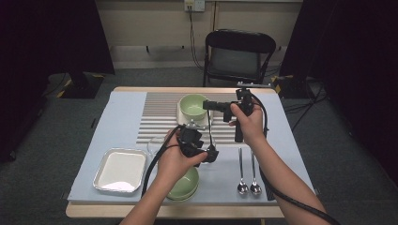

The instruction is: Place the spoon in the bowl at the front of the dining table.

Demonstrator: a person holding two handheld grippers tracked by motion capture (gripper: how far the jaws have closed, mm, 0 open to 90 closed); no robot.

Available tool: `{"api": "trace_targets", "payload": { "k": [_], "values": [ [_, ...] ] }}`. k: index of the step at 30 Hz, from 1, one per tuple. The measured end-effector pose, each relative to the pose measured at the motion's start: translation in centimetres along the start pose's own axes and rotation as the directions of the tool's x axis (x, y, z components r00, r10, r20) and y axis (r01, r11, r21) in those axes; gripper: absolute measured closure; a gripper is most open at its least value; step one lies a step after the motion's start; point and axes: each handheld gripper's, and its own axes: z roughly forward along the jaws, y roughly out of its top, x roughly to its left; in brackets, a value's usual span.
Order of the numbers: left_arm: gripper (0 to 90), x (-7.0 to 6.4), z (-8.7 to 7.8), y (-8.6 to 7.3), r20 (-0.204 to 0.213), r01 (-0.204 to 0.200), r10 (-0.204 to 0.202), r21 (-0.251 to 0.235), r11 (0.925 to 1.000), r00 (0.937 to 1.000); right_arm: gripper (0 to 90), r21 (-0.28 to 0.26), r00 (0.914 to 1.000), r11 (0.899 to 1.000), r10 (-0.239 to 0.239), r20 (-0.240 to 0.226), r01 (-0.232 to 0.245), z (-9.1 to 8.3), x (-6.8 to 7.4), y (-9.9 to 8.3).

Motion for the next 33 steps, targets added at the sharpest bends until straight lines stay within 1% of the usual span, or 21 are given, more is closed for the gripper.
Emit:
{"api": "trace_targets", "payload": {
  "k": [5, 7, 8, 11, 13, 15, 19, 21, 23, 24, 28, 29, 30, 32, 33],
  "values": [
    [31.0, 0.0, -0.3, 0.0, 0.008, 0.005, -0.004, -0.014, 0.9999, 1.0, 90.0, 0.011, 1.0, 1.0, -0.004, -0.002, 0.004, 0.0, 0.0, 0.0],
    [30.9, 0.0, -0.2, 0.0, 0.018, 0.004, -0.004, -0.012, 0.9999, 0.9998, 90.0, 0.015, 0.9999, 1.0, -0.012, 0.001, 0.012, 0.1, 0.1, 0.0],
    [30.9, 0.0, -0.1, 0.0, 0.015, 0.0, 0.0, -0.011, 0.9999, 0.9999, 90.0, 0.017, 0.9999, 1.0, -0.013, -0.003, 0.013, 0.2, 0.2, 0.0],
    [30.9, -0.2, 0.1, -0.1, 0.024, 0.0, 0.0, -0.011, 0.9999, 0.9997, 90.0, 0.017, 0.9998, 1.0, -0.017, -0.011, 0.017, 0.5, 0.5, 0.0],
    [30.9, -0.3, 0.3, -0.1, 0.033, -0.001, 0.001, 0.002, 1.0, 0.9995, 90.0, 0.02, 0.9996, 0.999, -0.026, -0.011, 0.026, 0.7, 0.8, 0.0],
    [30.9, -0.4, 0.4, -0.2, 0.028, -0.001, 0.001, 0.007, 1.0, 0.9996, 90.0, 0.027, 0.9993, 0.999, -0.032, -0.019, 0.032, 0.7, 1.0, 0.0],
    [32.2, -0.2, 0.4, -0.2, 0.004, 0.0, 0.0, 0.008, 1.0, 1.0, 90.0, 0.031, 0.9989, 0.999, -0.042, -0.02, 0.042, 0.6, 1.3, 0.0],
    [32.2, 0.0, 0.3, -0.2, 0.005, 0.012, -0.012, 0.006, 0.9999, 0.9999, 90.0, 0.028, 0.9991, 0.999, -0.038, -0.018, 0.038, 0.4, 1.3, 0.1],
    [32.2, 0.2, 0.2, -0.2, -0.013, 0.007, -0.007, 0.011, 0.9999, 0.9999, 90.0, 0.021, 0.9993, 0.999, -0.034, -0.016, 0.034, 0.2, 1.2, 0.2],
    [32.2, 0.4, 0.0, -0.3, -0.019, 0.013, -0.013, 0.008, 0.9999, 0.9997, 90.0, 0.02, 0.9993, 0.999, -0.034, -0.015, 0.034, 0.1, 1.2, 0.2],
    [32.4, 1.3, -0.8, -0.5, -0.038, 0.031, -0.031, -0.006, 0.9995, 0.9988, 90.0, 0.009, 0.9998, 1.0, -0.018, -0.013, 0.018, -0.6, 0.9, 0.3],
    [32.4, 1.6, -1.0, -0.6, -0.044, 0.03, -0.03, -0.007, 0.9995, 0.9986, 90.0, 0.006, 0.9998, 1.0, -0.015, -0.016, 0.015, -0.7, 0.8, 0.4],
    [32.5, 1.9, -1.2, -0.6, -0.052, 0.04, -0.041, -0.015, 0.9991, 0.9978, 90.0, 0.006, 0.9998, 1.0, -0.013, -0.013, 0.013, -0.9, 0.8, 0.4],
    [32.5, 2.4, -1.6, -0.7, -0.073, 0.046, -0.048, -0.02, 0.9987, 0.9962, 90.0, 0.006, 1.0, 1.0, -0.004, -0.009, 0.004, -1.1, 0.7, 0.4],
    [32.6, 2.6, -1.7, -0.8, -0.078, 0.045, -0.046, -0.021, 0.9988, 0.9959, 90.0, 0.005, 1.0, 1.0, -0.001, -0.006, 0.001, -1.2, 0.6, 0.4]
  ]
}}
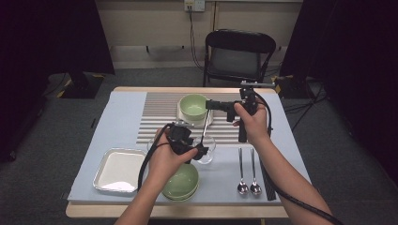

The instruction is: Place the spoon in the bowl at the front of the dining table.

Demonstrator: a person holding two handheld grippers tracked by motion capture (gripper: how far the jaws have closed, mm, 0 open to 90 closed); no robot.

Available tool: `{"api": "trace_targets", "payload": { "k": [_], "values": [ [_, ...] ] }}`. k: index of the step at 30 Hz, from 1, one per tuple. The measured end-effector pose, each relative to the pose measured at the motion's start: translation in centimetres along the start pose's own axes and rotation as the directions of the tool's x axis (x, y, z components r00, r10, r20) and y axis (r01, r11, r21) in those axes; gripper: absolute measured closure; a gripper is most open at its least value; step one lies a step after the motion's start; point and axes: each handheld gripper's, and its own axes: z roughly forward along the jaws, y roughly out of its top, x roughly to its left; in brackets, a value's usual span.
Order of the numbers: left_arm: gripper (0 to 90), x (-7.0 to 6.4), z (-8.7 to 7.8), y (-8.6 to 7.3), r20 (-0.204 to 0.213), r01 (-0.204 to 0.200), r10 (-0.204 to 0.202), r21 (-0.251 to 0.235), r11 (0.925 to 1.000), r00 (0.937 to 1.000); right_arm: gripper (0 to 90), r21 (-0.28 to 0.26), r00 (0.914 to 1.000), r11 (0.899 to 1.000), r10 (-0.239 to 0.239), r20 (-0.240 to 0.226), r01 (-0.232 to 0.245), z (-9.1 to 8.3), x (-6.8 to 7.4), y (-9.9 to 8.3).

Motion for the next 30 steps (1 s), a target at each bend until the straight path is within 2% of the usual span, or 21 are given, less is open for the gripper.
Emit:
{"api": "trace_targets", "payload": {
  "k": [2, 4, 8, 12, 16, 20, 24, 27, 30],
  "values": [
    [32.6, 0.6, -0.3, -0.1, -0.007, 0.02, -0.02, -0.012, 0.9997, 0.9998, 90.0, 0.003, 1.0, 1.0, 0.006, 0.0, -0.006, -0.1, -0.1, -0.1],
    [32.6, 1.2, -0.6, -0.1, -0.026, 0.015, -0.016, -0.017, 0.9997, 0.9995, 90.0, 0.002, 0.9999, 1.0, 0.016, 0.003, -0.016, -0.1, -0.2, -0.1],
    [32.6, 2.1, -1.0, -0.1, -0.035, 0.036, -0.037, -0.033, 0.9988, 0.9987, 90.0, 0.009, 0.9996, 1.0, 0.025, 0.01, -0.025, -0.1, -0.3, -0.2],
    [32.6, 2.9, -1.4, 0.0, -0.036, 0.038, -0.039, -0.037, 0.9986, 0.9986, 90.0, 0.014, 0.9995, 0.999, 0.031, 0.005, -0.031, 0.0, -0.4, -0.2],
    [32.6, 3.2, -1.9, 0.3, -0.073, 0.034, -0.038, -0.049, 0.9982, 0.9966, 90.0, 0.024, 0.9992, 0.999, 0.038, 0.007, -0.038, 0.3, -0.3, -0.3],
    [32.8, 3.4, -2.5, 0.6, -0.089, 0.017, -0.021, -0.047, 0.9987, 0.9958, 90.0, 0.025, 0.999, 0.999, 0.045, 0.0, -0.045, 0.5, -0.2, -0.4],
    [32.8, 3.6, -2.5, 0.6, -0.073, 0.024, -0.028, -0.051, 0.9984, 0.9969, 90.0, 0.02, 0.9989, 0.999, 0.047, 0.002, -0.047, 0.7, -0.1, -0.4],
    [32.9, 3.6, -2.3, 0.2, -0.046, 0.027, -0.029, -0.04, 0.9988, 0.9985, 90.0, 0.02, 0.9991, 0.999, 0.043, 0.003, -0.043, 0.8, -0.1, -0.3],
    [32.9, 3.4, -1.9, -0.3, -0.039, 0.024, -0.025, -0.031, 0.9992, 0.9989, 90.0, 0.015, 0.9991, 0.999, 0.043, 0.0, -0.043, 0.8, -0.1, -0.4]
  ]
}}
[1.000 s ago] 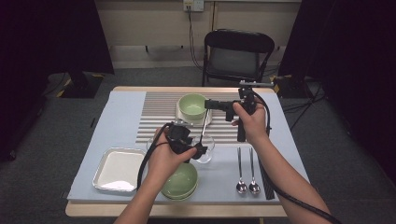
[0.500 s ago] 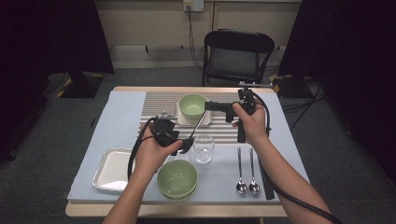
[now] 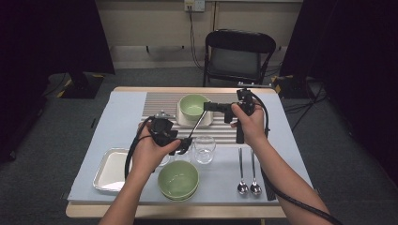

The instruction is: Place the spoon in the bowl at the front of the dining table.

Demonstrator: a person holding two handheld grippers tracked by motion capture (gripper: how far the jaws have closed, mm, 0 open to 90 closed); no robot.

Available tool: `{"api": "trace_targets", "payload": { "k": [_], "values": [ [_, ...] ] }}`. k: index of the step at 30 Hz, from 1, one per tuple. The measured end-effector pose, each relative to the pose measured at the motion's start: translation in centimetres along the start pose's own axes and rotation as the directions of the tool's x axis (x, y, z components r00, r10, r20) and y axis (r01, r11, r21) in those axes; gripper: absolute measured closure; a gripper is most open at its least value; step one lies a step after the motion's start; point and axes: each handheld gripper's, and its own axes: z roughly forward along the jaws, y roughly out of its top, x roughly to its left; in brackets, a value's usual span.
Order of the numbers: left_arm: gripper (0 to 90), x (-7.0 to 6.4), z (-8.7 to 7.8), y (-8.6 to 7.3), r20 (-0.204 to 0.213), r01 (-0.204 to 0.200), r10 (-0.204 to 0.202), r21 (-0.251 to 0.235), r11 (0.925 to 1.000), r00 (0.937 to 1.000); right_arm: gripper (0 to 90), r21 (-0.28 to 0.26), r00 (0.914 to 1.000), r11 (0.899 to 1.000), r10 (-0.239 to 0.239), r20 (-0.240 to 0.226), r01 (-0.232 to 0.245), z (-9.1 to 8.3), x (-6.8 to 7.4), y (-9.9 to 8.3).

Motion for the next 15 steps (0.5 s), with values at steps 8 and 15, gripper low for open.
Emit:
{"api": "trace_targets", "payload": {
  "k": [8, 15],
  "values": [
    [32.0, 0.7, -0.1, -0.9, -0.028, 0.02, -0.021, -0.031, 0.9993, 0.9994, 90.0, 0.004, 0.9999, 1.0, -0.004, 0.01, 0.004, -0.2, -0.1, -0.1],
    [33.7, 1.9, -0.8, -0.8, -0.077, 0.03, -0.034, -0.052, 0.9982, 0.9964, 90.0, 0.006, 0.9999, 1.0, 0.012, 0.008, -0.012, -0.2, -0.3, -0.4]
  ]
}}
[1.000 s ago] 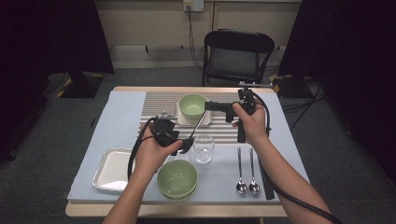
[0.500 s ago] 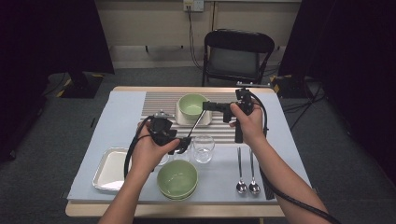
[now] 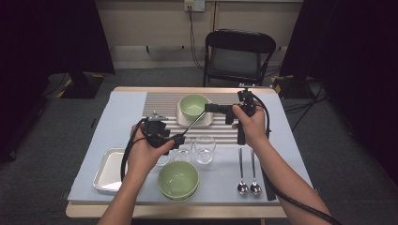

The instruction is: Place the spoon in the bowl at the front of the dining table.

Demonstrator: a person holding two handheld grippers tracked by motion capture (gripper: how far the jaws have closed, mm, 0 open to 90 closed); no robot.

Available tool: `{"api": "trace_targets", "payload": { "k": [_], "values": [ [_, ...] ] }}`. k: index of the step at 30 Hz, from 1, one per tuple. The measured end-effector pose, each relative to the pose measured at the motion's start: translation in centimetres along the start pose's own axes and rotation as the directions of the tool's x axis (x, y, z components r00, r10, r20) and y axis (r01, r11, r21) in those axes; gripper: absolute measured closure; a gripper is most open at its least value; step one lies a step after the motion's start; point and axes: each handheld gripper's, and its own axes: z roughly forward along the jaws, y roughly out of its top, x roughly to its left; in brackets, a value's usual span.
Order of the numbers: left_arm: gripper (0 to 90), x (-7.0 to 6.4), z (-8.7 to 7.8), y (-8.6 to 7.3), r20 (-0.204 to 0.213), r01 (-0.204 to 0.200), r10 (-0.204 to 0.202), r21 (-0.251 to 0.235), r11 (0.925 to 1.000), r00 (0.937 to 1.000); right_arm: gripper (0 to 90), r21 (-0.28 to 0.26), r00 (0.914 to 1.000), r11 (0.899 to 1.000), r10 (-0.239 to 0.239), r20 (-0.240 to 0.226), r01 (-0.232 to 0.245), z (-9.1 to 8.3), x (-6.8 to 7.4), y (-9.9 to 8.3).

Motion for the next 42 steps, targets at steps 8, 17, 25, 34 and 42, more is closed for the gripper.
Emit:
{"api": "trace_targets", "payload": {
  "k": [8, 17, 25, 34, 42],
  "values": [
    [33.0, 0.1, -0.2, -0.3, 0.025, -0.015, 0.015, 0.021, 0.9997, 0.9996, 90.0, -0.004, 1.0, 1.0, 0.003, 0.002, -0.003, 0.5, 0.0, 0.1],
    [27.6, 0.1, -1.2, -0.7, 0.072, -0.03, 0.03, 0.007, 0.9995, 0.9969, 90.0, -0.012, 0.9996, 1.0, 0.0, 0.028, 0.0, 0.3, -0.3, 0.6],
    [26.6, 0.3, -1.8, -1.3, 0.091, -0.03, 0.029, 0.013, 0.9994, 0.9954, 90.0, -0.011, 0.9986, 1.0, -0.002, 0.052, 0.003, 0.2, -0.7, 0.8],
    [26.6, 0.5, -2.6, -2.5, 0.088, -0.056, 0.054, 0.022, 0.9982, 0.9946, 90.0, -0.012, 0.9985, 1.0, 0.001, 0.055, 0.0, 0.0, -0.9, 1.0],
    [26.2, 0.7, -2.9, -3.4, 0.091, -0.067, 0.063, 0.039, 0.997, 0.9938, 90.0, -0.012, 0.9981, 1.0, -0.004, 0.062, 0.005, -0.2, -0.9, 1.2]
  ]
}}
